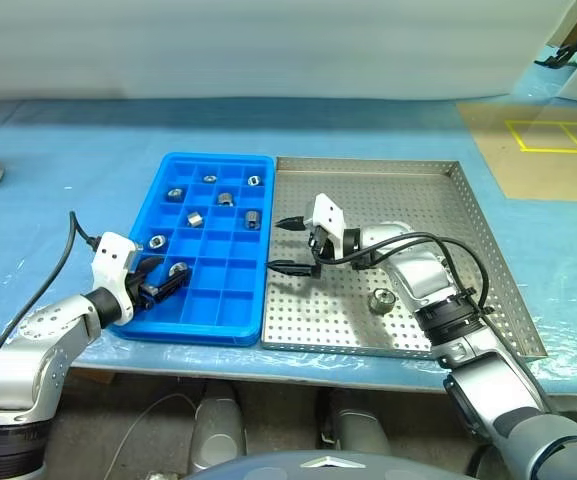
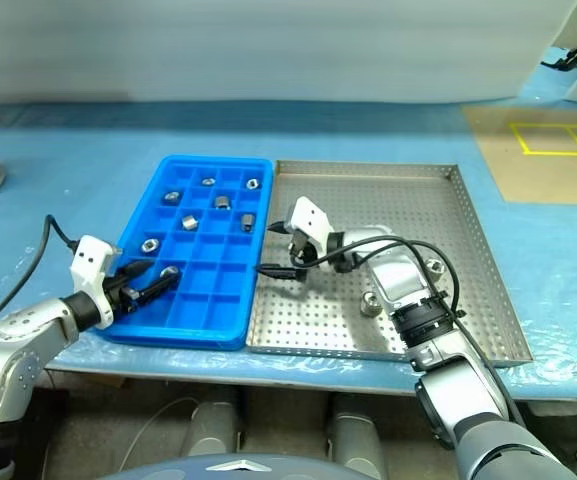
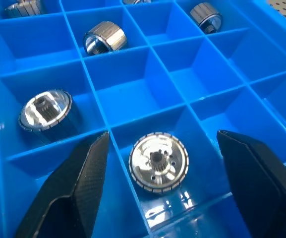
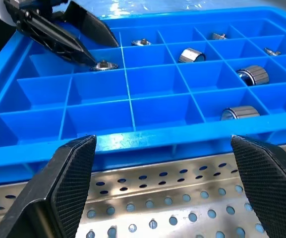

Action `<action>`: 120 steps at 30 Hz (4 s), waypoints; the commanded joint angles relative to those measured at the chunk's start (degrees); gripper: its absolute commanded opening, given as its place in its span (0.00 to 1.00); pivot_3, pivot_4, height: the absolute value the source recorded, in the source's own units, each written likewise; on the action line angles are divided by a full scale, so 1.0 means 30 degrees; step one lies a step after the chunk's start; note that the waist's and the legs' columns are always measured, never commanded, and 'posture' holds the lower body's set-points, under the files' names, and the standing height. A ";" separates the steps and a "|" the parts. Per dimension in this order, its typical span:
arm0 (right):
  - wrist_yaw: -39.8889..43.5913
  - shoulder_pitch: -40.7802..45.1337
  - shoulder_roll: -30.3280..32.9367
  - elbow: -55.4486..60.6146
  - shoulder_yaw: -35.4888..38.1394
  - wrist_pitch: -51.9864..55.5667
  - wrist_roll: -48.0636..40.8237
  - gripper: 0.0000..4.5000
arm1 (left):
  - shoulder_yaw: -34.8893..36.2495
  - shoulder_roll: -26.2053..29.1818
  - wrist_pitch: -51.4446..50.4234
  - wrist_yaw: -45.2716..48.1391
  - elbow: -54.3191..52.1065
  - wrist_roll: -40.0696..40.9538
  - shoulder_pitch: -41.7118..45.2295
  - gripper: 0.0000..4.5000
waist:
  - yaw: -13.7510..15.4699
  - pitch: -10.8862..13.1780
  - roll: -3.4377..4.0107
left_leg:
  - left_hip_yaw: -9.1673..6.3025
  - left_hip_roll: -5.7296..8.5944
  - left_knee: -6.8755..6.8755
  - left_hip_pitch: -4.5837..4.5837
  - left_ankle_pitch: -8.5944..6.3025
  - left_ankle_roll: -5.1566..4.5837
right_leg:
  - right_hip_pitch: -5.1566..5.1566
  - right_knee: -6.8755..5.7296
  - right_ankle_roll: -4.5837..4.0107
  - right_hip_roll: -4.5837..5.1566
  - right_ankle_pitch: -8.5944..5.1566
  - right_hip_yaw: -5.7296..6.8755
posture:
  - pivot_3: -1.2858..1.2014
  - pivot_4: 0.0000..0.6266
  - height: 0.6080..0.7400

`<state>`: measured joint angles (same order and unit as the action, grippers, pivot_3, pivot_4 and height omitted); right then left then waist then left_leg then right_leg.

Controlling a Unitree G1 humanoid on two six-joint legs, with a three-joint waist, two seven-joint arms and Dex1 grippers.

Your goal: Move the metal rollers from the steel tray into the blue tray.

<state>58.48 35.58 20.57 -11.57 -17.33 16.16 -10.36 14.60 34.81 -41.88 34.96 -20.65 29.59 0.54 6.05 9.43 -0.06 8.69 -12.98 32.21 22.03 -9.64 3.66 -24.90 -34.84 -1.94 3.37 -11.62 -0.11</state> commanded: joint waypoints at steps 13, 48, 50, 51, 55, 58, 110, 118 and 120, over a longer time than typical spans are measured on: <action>-0.2123 -0.3172 0.4995 0.5860 0.6296 0.3571 -0.1706 1.00 | -0.7627 -0.1687 0.1147 0.4861 0.5094 -0.0538 1.1311 0.81 | -0.0565 -0.0002 0.0010 | 0.0007 0.0022 -0.0010 -0.0060 0.0142 0.0079 | 0.0034 -0.0051 0.0009 -0.0023 0.0008 -0.0059 | 0.45 0.24 1.00; -0.9520 -1.3836 0.5316 1.8065 1.1964 1.0235 -0.4828 1.00 | -1.3495 -1.0598 0.8014 1.1114 2.0020 -0.8210 1.5701 0.81 | -0.3952 -0.0024 0.0046 | 0.0205 0.0174 0.0239 0.0010 -0.0180 -0.0442 | 0.0162 0.0396 0.0419 -0.0002 0.0082 -0.0424 | 0.28 0.24 1.00; -0.9516 -1.3992 0.5313 1.7951 1.1960 1.0066 -0.4822 1.00 | -1.3367 -1.0763 0.7994 1.0699 2.0040 -0.8396 1.5490 0.81 | -0.3934 -0.0026 0.0051 | 0.0208 0.0181 0.0238 -0.0004 -0.0195 -0.0462 | 0.0195 0.0414 0.0389 0.0011 0.0099 -0.0418 | 0.28 0.24 1.00; -0.9497 -1.4075 0.5320 1.7907 1.1974 0.9987 -0.4823 1.00 | -1.3358 -1.0782 0.8045 1.0605 2.0032 -0.8508 1.5401 0.81 | -0.3933 -0.0027 0.0051 | 0.0210 0.0183 0.0237 -0.0009 -0.0202 -0.0472 | 0.0207 0.0428 0.0389 0.0015 0.0099 -0.0417 | 0.28 0.24 1.00; -0.9338 -1.4354 0.5354 1.7644 1.1990 0.9633 -0.4786 1.00 | -1.2954 -1.0772 0.8609 1.0709 2.0007 -0.8395 1.5147 0.72 | -0.3938 -0.0027 0.0051 | 0.0214 0.0211 0.0240 -0.0025 -0.0216 -0.0495 | 0.0237 0.0456 0.0422 0.0036 0.0079 -0.0420 | 0.28 0.24 1.00; -0.9347 -1.4304 0.5397 1.7524 1.1860 0.9554 -0.4743 1.00 | -1.3022 -1.0743 0.8624 0.9862 2.0422 -0.9022 1.5322 0.61 | -0.3997 -0.0027 0.0052 | 0.0214 0.0235 0.0243 -0.0026 -0.0217 -0.0497 | 0.0236 0.0457 0.0428 0.0059 0.0076 -0.0425 | 0.28 0.24 1.00; -0.0355 0.1357 0.1884 0.3457 0.0778 0.2060 -0.2423 1.00 | -0.1322 0.0371 -0.1315 0.5958 -0.0065 -0.0953 0.6513 0.48 | -0.1831 0.0015 0.0054 | 0.0242 0.0318 0.0002 -0.0020 -0.0176 -0.0456 | 0.0135 0.0359 0.0284 0.0288 0.0074 -0.0243 | 0.56 0.24 1.00; 0.2580 0.3730 -0.1034 -0.1196 -0.1060 -0.1224 -0.1146 1.00 | 0.3636 0.1131 -0.2850 0.3676 -0.5321 0.1028 -0.0497 0.48 | -0.0236 0.0028 0.0029 | 0.0191 0.0192 -0.0022 0.0052 -0.0140 -0.0379 | 0.0129 0.0326 0.0199 0.0285 0.0021 0.0000 | 0.64 0.24 1.00; 0.3104 0.4202 -0.1909 -0.1737 -0.1243 -0.1670 -0.1118 1.00 | 0.4805 0.0677 -0.2728 0.2849 -0.6067 0.1204 -0.1986 0.48 | 0.0096 0.0037 0.0013 | 0.0199 0.0106 -0.0020 0.0070 -0.0103 -0.0328 | 0.0152 0.0318 0.0184 0.0280 0.0010 0.0070 | 0.65 0.24 1.00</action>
<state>66.26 46.53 15.79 -17.12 -21.09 13.45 -13.43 25.30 37.31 -50.47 45.27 -35.32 31.84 -4.10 6.34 9.54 -0.02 9.30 -12.72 32.15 22.24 -9.92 2.71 -24.41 -33.91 -1.39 4.21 -11.59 0.16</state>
